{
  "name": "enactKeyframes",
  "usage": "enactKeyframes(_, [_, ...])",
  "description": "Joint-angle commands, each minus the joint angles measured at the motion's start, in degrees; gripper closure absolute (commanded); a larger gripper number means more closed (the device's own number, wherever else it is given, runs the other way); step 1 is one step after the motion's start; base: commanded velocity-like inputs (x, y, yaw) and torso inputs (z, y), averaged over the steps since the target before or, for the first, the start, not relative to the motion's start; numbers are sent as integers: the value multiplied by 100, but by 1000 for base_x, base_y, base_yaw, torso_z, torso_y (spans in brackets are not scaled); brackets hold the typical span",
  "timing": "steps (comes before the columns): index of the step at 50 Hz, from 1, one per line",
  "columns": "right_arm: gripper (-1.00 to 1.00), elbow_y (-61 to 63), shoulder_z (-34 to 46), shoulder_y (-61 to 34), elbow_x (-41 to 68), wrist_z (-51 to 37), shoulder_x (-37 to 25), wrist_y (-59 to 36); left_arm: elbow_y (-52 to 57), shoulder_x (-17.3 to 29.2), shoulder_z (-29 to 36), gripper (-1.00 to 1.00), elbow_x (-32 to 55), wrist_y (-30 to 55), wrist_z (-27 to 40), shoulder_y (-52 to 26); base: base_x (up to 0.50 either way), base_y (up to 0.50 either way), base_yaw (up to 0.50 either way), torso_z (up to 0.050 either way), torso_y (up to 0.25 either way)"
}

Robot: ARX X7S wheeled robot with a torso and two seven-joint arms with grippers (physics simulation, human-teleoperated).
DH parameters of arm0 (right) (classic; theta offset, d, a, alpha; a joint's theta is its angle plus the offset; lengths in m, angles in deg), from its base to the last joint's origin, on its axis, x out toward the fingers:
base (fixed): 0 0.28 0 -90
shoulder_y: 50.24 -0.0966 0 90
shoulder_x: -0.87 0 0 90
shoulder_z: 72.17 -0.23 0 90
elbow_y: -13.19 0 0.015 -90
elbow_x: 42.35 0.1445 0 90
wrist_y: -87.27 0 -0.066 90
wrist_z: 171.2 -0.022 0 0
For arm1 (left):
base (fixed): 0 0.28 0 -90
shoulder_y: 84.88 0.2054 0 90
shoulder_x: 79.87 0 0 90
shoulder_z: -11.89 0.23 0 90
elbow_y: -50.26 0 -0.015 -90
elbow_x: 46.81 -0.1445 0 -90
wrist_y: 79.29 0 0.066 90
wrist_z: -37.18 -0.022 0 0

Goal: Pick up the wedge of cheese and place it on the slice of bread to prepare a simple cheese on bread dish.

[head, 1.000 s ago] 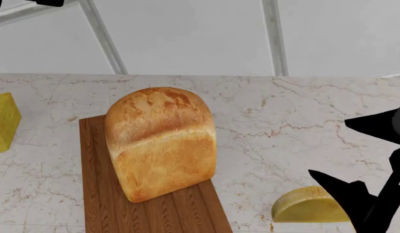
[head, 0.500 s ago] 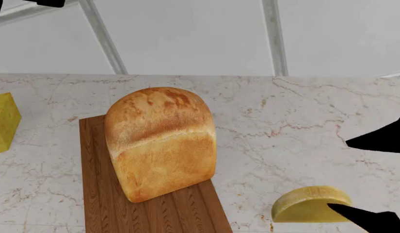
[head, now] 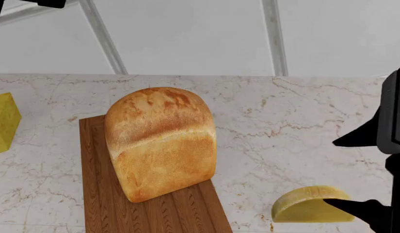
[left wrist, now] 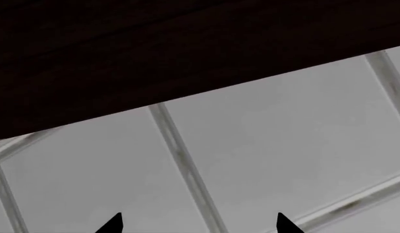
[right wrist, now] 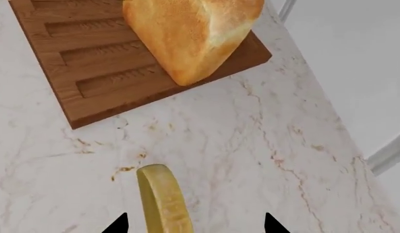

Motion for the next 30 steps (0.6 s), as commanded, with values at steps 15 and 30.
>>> enactKeyframes(15, [-100, -919, 435, -94, -325, -9, 297, 516, 326, 24, -54, -100, 95, 51, 68, 307, 0, 0, 0, 0, 0])
enactKeyframes(30, [-100, -1166, 584, -171, -367, 59, 281, 748, 318, 43, -44, -100, 130, 19, 92, 316, 0, 0, 0, 0, 0])
